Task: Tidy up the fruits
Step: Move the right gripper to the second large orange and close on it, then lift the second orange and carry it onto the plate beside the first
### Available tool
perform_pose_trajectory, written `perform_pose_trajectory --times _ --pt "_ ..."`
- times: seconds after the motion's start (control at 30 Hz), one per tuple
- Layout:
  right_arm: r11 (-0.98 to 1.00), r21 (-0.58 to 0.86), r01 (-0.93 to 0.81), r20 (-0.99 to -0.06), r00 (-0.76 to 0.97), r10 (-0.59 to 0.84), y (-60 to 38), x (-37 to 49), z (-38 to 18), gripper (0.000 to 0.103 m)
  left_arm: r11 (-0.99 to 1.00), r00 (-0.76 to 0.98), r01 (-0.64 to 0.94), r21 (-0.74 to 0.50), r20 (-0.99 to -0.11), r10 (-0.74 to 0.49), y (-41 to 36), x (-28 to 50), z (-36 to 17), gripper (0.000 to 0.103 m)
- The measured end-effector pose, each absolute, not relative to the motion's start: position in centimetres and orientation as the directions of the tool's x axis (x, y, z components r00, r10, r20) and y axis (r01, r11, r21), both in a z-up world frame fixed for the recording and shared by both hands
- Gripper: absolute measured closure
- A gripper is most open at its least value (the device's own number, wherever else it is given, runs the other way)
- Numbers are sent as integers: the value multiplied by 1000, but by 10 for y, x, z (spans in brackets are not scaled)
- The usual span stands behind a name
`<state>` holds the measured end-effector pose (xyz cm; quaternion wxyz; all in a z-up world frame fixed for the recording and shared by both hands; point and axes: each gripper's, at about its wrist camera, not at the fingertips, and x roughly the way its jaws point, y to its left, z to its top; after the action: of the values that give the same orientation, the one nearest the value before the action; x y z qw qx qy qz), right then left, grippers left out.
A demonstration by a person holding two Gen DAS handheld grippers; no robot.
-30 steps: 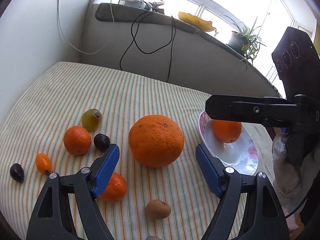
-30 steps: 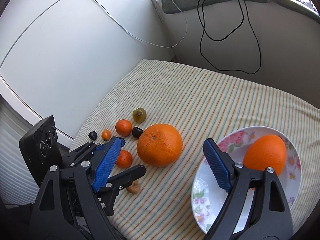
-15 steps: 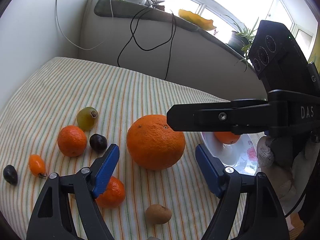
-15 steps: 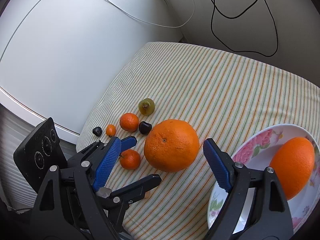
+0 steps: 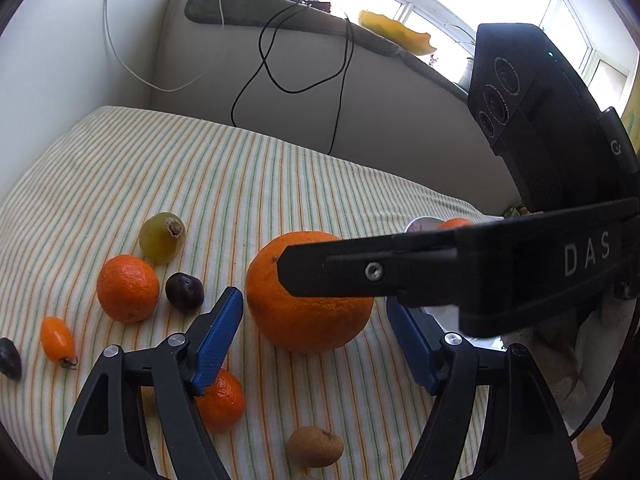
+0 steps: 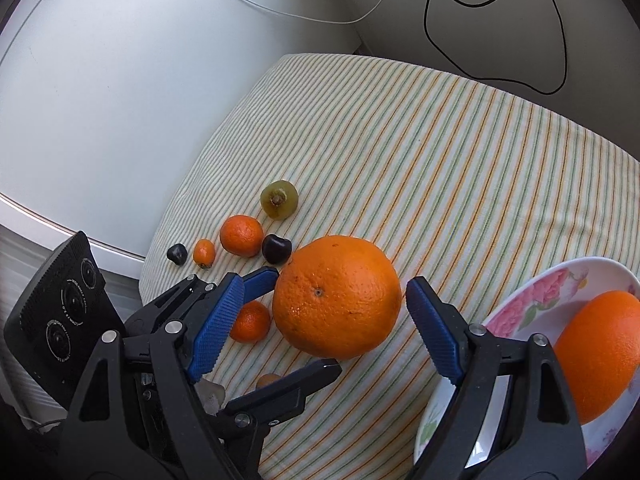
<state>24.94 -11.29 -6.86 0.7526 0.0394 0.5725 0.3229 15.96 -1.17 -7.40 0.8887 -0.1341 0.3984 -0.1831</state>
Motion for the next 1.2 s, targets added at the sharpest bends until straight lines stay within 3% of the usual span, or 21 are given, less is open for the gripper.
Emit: perform_pose_trajectory --times 0.27,1.2 --pt "798 401 -450 -867 95 490 -105 251 -85 25 907 603 229 -353 -680 -417 -17 166 -76 29" --pt "799 439 -411 -844 118 524 -115 247 -73 27 917 634 222 -333 -665 -395 -16 159 -71 32"
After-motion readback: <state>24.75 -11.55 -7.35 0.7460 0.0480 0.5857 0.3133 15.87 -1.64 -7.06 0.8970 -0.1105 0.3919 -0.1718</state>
